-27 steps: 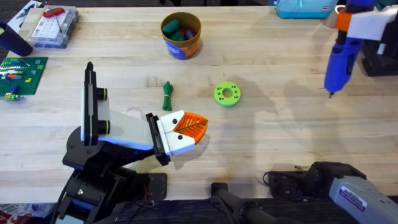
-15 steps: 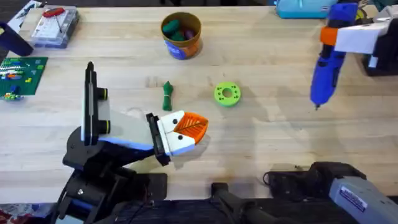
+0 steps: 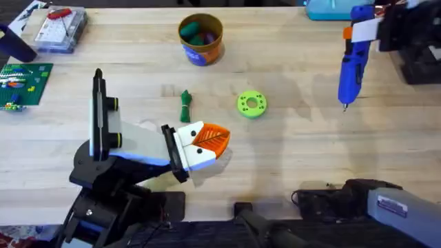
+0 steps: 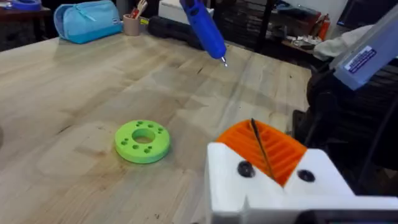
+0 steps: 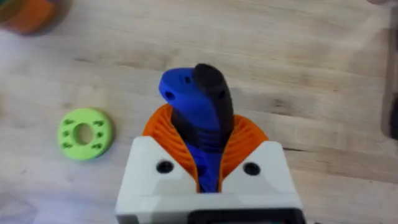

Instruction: Pick up the gripper from the table and insert it into the empty holder that is missing its gripper. Then pick up a screw, insert it into the mounting hole, and use the screwdriver to tighten it. Finally, clean up the table by picking up the vegetable and placing it into the bucket.

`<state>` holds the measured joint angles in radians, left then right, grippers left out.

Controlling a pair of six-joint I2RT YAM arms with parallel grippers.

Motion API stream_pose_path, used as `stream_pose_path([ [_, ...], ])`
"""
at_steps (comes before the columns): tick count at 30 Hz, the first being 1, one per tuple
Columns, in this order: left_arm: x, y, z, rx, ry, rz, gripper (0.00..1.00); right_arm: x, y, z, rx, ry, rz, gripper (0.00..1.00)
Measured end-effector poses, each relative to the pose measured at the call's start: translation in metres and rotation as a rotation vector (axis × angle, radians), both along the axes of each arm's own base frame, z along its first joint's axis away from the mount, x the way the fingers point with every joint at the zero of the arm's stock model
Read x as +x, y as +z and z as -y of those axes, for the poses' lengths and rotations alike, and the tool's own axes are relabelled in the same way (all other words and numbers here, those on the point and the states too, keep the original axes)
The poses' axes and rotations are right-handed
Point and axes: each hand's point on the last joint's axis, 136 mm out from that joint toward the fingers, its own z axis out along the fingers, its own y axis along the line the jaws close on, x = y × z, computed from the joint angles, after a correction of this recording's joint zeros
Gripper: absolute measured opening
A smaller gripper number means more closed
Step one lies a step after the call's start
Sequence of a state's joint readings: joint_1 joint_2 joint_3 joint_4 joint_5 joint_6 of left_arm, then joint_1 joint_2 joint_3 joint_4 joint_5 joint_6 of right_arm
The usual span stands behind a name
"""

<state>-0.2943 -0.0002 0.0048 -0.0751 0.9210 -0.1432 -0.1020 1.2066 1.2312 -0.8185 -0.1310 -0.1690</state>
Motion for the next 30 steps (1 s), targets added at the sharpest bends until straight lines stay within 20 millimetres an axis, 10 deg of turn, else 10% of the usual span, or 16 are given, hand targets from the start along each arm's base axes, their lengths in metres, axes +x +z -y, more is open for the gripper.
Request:
stream_pose_path([
  [16, 0.000, 0.000, 0.000, 0.000, 0.001, 0.000, 0.011, 0.037, -0.154, 0.033, -0.086, -0.117, -0.428, 0.114],
  [30, 0.000, 0.000, 0.000, 0.000, 0.001, 0.000, 0.011, 0.034, -0.190, 0.034, -0.088, -0.114, -0.524, 0.102],
])
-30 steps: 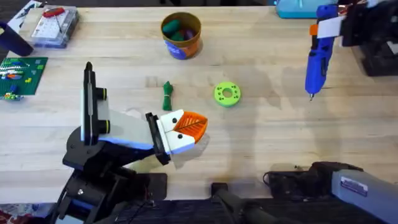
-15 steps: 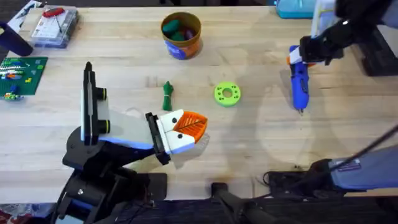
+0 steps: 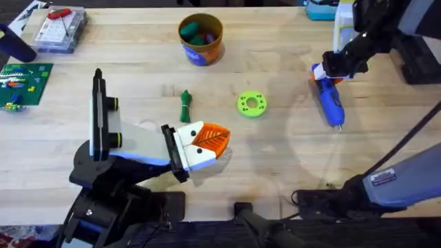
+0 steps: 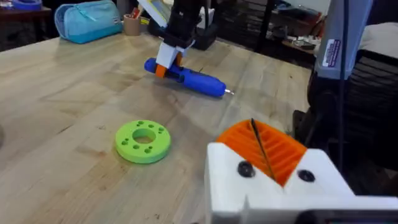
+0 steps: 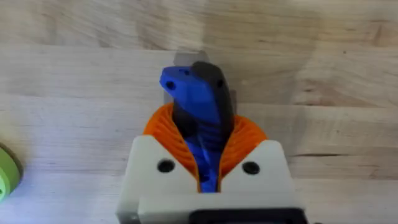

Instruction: Pick up the gripper from the table and insert it into the empty holder that is missing its gripper. Then pick up a screw, insert it into the mounting hole, and use the screwdriver to tighten it. Finally, clean up the table by picking up the vegetable and placing it into the bucket.

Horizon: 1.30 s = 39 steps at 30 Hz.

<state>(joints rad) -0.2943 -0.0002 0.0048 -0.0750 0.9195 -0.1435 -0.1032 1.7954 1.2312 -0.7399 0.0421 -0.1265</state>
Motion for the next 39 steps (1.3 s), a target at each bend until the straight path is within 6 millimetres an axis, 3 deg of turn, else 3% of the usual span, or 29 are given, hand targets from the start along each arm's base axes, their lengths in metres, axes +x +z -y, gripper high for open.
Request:
stream_pose_path([
  [9, 0.000, 0.000, 0.000, 0.000, 0.000, 0.000, 0.011, 0.000, 0.000, 0.001, -0.003, -0.003, 0.000, 0.114],
  [10, 0.000, 0.000, 0.000, 0.000, 0.000, 0.000, 0.011, 0.000, 0.000, 0.000, -0.001, -0.007, 0.000, 0.196],
  [15, 0.000, 0.000, 0.000, 0.000, 0.000, 0.000, 0.011, 0.002, 0.000, 0.001, -0.002, -0.006, 0.007, 0.911],
  [16, 0.000, 0.000, 0.000, 0.000, 0.000, 0.000, 0.011, 0.002, 0.000, 0.001, -0.003, -0.005, 0.007, 0.973],
  [22, 0.000, 0.000, 0.000, 0.000, 0.000, 0.000, 0.011, -0.005, 0.002, 0.000, 0.001, -0.008, -0.023, 0.996],
  [25, 0.000, 0.000, 0.000, 0.000, 0.000, 0.000, 0.011, -0.008, 0.015, 0.000, 0.002, -0.008, -0.032, 0.996],
  [29, 0.000, 0.000, 0.000, 0.000, 0.000, 0.000, 0.011, -0.006, 0.054, 0.000, -0.006, 0.004, 0.032, 0.997],
  [30, 0.000, 0.000, 0.000, 0.000, 0.000, 0.000, 0.011, -0.006, 0.088, 0.000, -0.021, 0.029, 0.116, 0.997],
  [32, 0.000, 0.000, 0.000, 0.000, 0.000, 0.000, 0.011, -0.012, 0.108, -0.001, -0.031, 0.046, 0.158, 0.997],
  [39, 0.000, 0.000, 0.000, 0.000, 0.000, 0.000, 0.011, -0.037, 0.142, -0.004, -0.049, 0.087, 0.206, 0.997],
])
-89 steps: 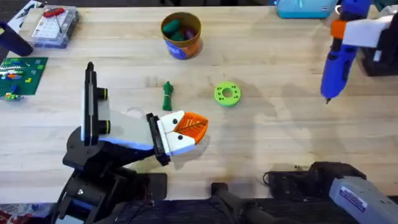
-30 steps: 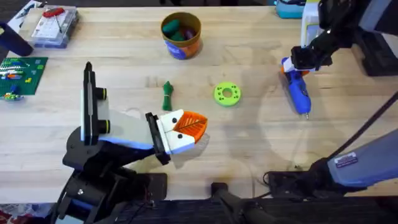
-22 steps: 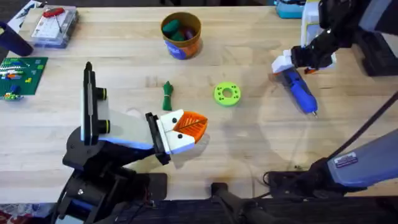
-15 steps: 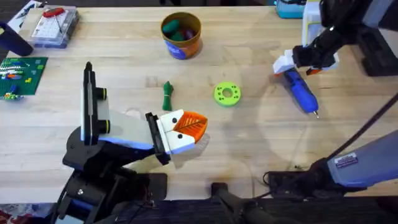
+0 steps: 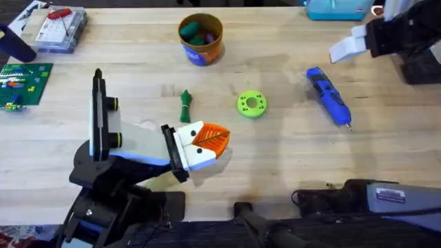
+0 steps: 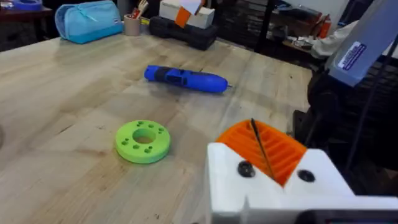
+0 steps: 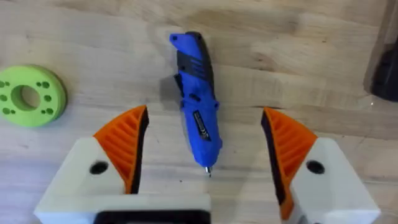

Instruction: Pick up the gripper from the table and insert it into the empty holder that is missing its gripper. Then pick up a screw, insert it into the mounting hole, and use the screwdriver to tighten it. Finally, clean up the table by picking up the vegetable and placing it into the bucket.

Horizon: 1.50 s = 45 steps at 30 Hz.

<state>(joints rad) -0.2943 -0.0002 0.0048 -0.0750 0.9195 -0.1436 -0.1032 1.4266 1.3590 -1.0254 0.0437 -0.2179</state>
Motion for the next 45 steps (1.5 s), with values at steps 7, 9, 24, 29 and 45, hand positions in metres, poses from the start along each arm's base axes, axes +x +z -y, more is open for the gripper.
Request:
stream_pose_path([
  [7, 0.000, 0.000, 0.000, 0.000, 0.000, 0.000, 0.011, -0.009, 0.003, -0.001, 0.003, 0.020, -0.007, 0.997],
  [9, 0.000, 0.000, 0.000, 0.000, 0.000, 0.000, 0.011, -0.009, -0.002, -0.001, 0.011, 0.022, -0.007, 0.997],
  [24, 0.000, 0.000, 0.000, 0.000, 0.000, 0.000, 0.011, 0.002, -0.082, 0.015, -0.075, 0.063, 0.024, 0.997],
  [29, 0.000, 0.000, 0.000, 0.000, 0.000, 0.000, 0.011, 0.004, -0.105, 0.011, -0.049, 0.105, -0.023, 0.997],
  [45, 0.000, 0.000, 0.000, 0.000, 0.000, 0.000, 0.011, 0.019, -0.153, 0.003, -0.016, 0.158, -0.096, 0.995],
])
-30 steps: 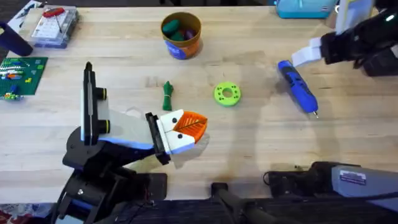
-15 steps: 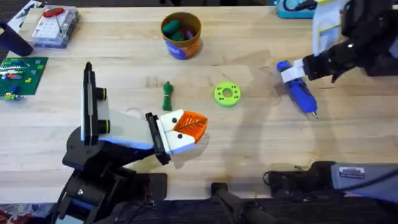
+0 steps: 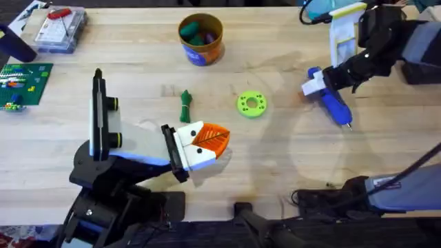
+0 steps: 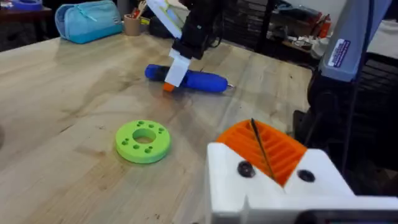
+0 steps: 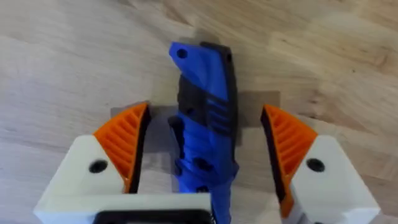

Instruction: Pick up the gripper from the table and insert it into the empty holder that is missing its gripper. Then pick up a screw, insert it into the mounting hole, and use the screwdriver to tighten it. Finally, clean up the table by picking up the vegetable and placing it into the bucket.

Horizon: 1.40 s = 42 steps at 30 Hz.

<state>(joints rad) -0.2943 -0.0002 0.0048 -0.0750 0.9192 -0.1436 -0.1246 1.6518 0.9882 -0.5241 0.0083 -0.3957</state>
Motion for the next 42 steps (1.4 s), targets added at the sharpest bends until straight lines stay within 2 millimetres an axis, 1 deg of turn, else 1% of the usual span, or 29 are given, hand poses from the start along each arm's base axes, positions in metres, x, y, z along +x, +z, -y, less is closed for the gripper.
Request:
stream_pose_path([
  [7, 0.000, 0.000, 0.000, 0.000, 0.000, 0.000, 0.011, 0.001, -0.003, -0.002, 0.007, 0.002, -0.028, 0.988],
  [9, 0.000, 0.000, 0.000, 0.000, 0.000, 0.000, 0.011, 0.001, -0.003, -0.002, 0.008, 0.004, -0.037, 0.972],
  [10, 0.000, 0.000, 0.000, 0.000, 0.000, 0.000, 0.011, 0.001, -0.003, -0.003, 0.008, 0.005, -0.041, 0.954],
  [14, 0.000, 0.000, 0.000, 0.000, 0.000, 0.000, 0.011, 0.000, -0.002, -0.002, 0.005, 0.001, -0.055, 0.791],
  [15, 0.000, 0.000, 0.000, 0.000, 0.000, 0.000, 0.011, -0.001, -0.002, -0.001, 0.002, 0.000, -0.059, 0.667],
  [16, 0.000, 0.000, 0.000, 0.000, 0.000, 0.000, 0.011, -0.002, -0.003, -0.001, 0.000, 0.002, -0.063, 0.586],
  [17, 0.000, 0.000, 0.000, 0.000, 0.000, 0.000, 0.011, -0.002, -0.003, 0.000, -0.004, 0.000, -0.067, 0.478],
  [18, 0.000, 0.000, 0.000, 0.000, 0.000, 0.000, 0.011, -0.003, -0.003, 0.001, -0.011, -0.002, -0.068, 0.339],
  [20, 0.000, 0.000, 0.000, 0.000, 0.000, 0.000, 0.011, -0.004, -0.004, 0.004, -0.023, -0.006, -0.074, 0.105],
  [21, 0.000, 0.000, 0.000, 0.000, 0.000, 0.000, 0.011, -0.004, -0.005, 0.005, -0.028, -0.012, -0.080, 0.032],
  [37, 0.000, 0.000, 0.000, 0.000, 0.000, 0.000, 0.011, -0.003, -0.003, 0.009, -0.037, -0.027, -0.078, 0.025],
  [40, 0.000, 0.000, 0.000, 0.000, 0.000, 0.000, 0.011, -0.002, 0.001, 0.009, -0.034, -0.039, -0.080, 0.025],
  [42, 0.000, 0.000, 0.000, 0.000, 0.000, 0.000, 0.011, 0.001, 0.009, 0.009, -0.029, -0.059, -0.070, 0.025],
])
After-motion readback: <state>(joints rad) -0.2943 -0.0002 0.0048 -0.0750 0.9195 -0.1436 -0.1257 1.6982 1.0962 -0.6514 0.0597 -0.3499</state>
